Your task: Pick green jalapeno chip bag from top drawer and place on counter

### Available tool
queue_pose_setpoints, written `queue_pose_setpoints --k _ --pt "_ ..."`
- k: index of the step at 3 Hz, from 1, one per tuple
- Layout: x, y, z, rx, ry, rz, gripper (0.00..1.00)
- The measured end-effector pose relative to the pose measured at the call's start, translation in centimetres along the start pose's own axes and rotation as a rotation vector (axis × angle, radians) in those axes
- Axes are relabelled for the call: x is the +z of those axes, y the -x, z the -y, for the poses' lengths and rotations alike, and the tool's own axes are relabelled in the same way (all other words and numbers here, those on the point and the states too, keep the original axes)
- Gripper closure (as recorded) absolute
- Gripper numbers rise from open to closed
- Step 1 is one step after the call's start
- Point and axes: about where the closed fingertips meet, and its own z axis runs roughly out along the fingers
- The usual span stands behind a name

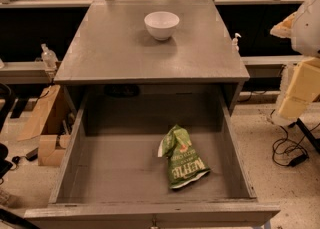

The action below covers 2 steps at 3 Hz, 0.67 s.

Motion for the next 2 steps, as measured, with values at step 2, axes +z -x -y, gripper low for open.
queue_pose_setpoints --k 2 --pt "3.4 1.5 0.6 0.004 -0.025 0.055 0.00"
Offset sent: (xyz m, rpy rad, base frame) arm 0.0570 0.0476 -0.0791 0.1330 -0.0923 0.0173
